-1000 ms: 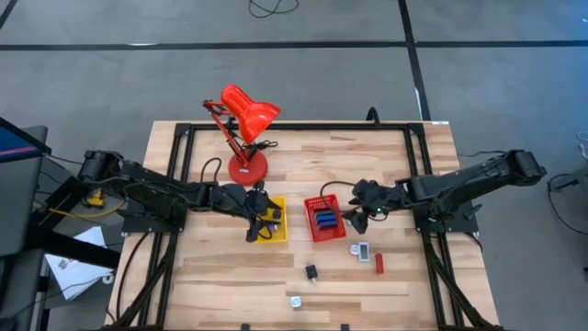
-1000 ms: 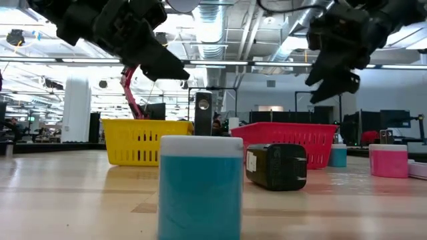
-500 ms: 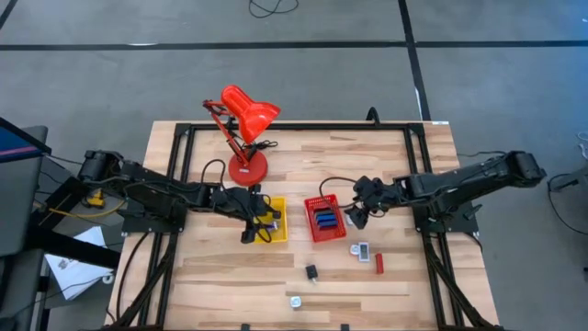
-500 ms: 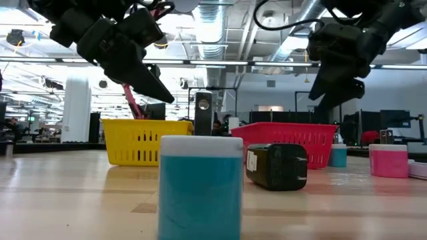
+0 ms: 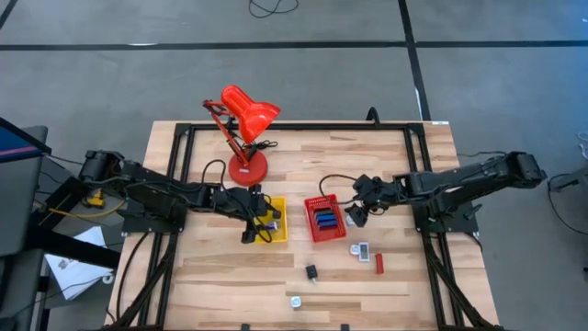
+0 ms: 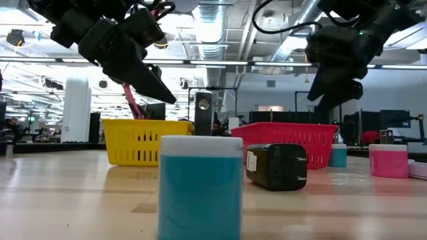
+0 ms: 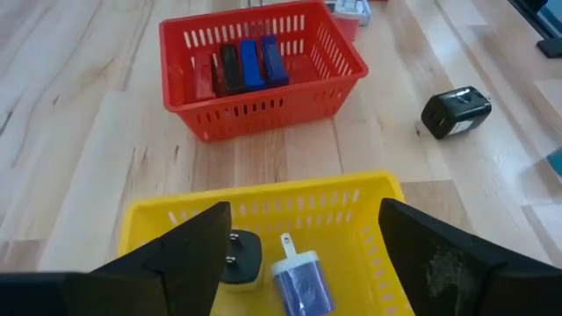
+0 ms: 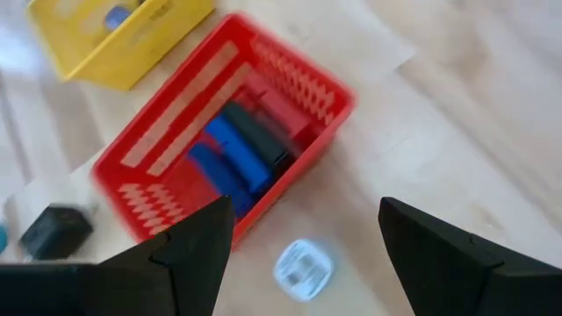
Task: Pick & Place Office items
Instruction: Put the red digital timer into the red bin
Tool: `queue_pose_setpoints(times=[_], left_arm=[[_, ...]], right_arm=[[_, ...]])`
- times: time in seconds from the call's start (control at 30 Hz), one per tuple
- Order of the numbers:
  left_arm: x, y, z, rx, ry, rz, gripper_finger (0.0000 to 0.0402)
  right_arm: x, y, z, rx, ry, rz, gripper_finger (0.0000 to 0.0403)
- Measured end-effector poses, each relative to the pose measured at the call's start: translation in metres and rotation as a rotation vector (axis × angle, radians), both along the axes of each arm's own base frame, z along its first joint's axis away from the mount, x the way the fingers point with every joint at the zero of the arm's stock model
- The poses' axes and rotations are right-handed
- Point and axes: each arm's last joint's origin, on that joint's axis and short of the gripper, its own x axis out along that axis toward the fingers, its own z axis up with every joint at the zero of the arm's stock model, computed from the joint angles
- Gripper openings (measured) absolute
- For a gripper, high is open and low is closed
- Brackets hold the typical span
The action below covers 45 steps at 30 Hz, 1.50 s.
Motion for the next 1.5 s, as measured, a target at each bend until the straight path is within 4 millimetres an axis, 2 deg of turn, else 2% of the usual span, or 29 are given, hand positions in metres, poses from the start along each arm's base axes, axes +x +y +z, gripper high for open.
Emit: queue_pose_setpoints(times=[0.2, 0.47, 0.7, 0.9, 1.03, 1.2, 1.3, 1.4, 1.5], left_arm=[[0.002, 0.0, 0.003, -0.001, -0.039, 0.0, 0.0285], [0.004, 0.0, 0.005, -0.002, -0.066, 0.004, 0.0287], [0.004, 0.0, 0.006, -0.003, -0.075, 0.003, 0.0287], [0.006, 0.0, 0.009, -0.007, -0.11, 0.003, 0.0287], [0.006, 0.0, 0.011, -0.01, -0.131, 0.003, 0.0287], [0.007, 0.0, 0.011, -0.013, -0.134, 0.004, 0.0287], [0.007, 0.0, 0.011, -0.013, -0.135, 0.003, 0.0287], [0.007, 0.0, 0.011, -0.013, -0.134, 0.0, 0.0287], [0.007, 0.0, 0.011, -0.012, -0.134, 0.0, 0.0287]], right_arm=[[-0.001, 0.01, 0.0, 0.041, 0.001, 0.023, 0.0276], [-0.011, 0.027, -0.005, 0.049, 0.087, 0.082, 0.0276], [-0.015, 0.055, -0.002, 0.003, 0.042, 0.277, 0.0276], [-0.019, 0.078, 0.01, 0.026, -0.006, 0.306, 0.0276], [-0.029, 0.089, 0.012, 0.128, 0.045, 0.216, 0.0276], [-0.052, 0.098, 0.004, 0.334, 0.232, -0.092, 0.0276], [-0.062, 0.107, 0.003, 0.436, 0.275, -0.212, 0.0276], [-0.064, 0.119, -0.002, 0.482, 0.285, -0.266, 0.0276], [-0.061, 0.129, -0.014, 0.469, 0.32, -0.301, 0.0276]])
